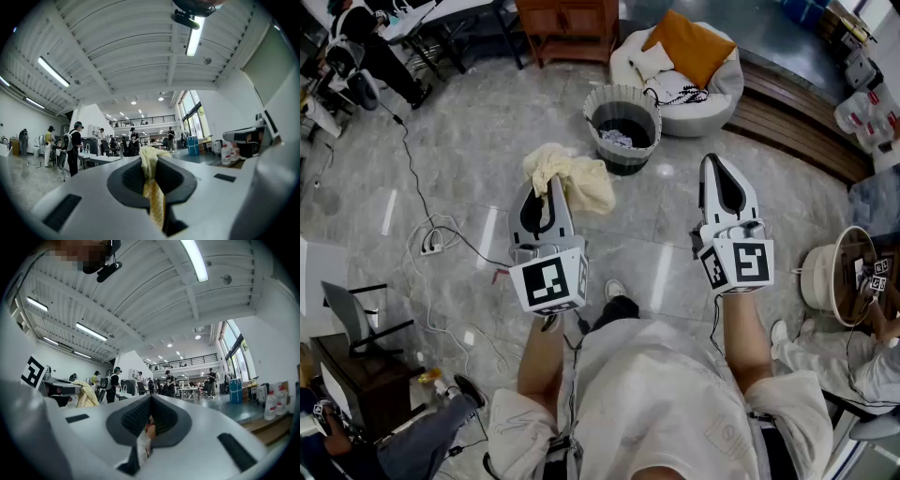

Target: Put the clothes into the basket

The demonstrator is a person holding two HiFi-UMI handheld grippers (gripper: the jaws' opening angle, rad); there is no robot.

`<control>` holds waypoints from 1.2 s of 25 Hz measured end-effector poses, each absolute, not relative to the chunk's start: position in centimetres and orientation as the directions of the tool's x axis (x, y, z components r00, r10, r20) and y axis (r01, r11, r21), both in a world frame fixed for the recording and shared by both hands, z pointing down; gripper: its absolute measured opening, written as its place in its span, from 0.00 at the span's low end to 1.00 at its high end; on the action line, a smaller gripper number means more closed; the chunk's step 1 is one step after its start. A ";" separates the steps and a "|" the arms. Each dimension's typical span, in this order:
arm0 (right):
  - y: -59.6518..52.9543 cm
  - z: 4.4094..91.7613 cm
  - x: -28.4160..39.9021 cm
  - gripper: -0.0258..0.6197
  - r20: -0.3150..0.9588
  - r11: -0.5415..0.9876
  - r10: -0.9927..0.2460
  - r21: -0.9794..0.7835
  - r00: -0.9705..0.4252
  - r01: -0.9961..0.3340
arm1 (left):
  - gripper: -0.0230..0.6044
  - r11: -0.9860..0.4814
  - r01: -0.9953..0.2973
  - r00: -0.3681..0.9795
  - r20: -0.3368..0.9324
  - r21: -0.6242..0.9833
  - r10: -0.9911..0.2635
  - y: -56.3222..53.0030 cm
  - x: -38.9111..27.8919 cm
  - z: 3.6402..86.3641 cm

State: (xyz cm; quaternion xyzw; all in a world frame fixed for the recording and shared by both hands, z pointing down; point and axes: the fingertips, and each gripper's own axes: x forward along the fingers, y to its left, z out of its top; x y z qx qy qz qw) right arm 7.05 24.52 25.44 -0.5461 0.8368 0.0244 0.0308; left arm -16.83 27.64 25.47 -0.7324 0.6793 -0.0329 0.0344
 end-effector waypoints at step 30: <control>24.5 25.4 7.2 0.02 -0.127 0.395 -0.907 0.079 -0.403 -0.915 | 0.08 -0.115 -0.991 0.119 -0.063 -0.060 -0.991 26.8 -13.7 25.1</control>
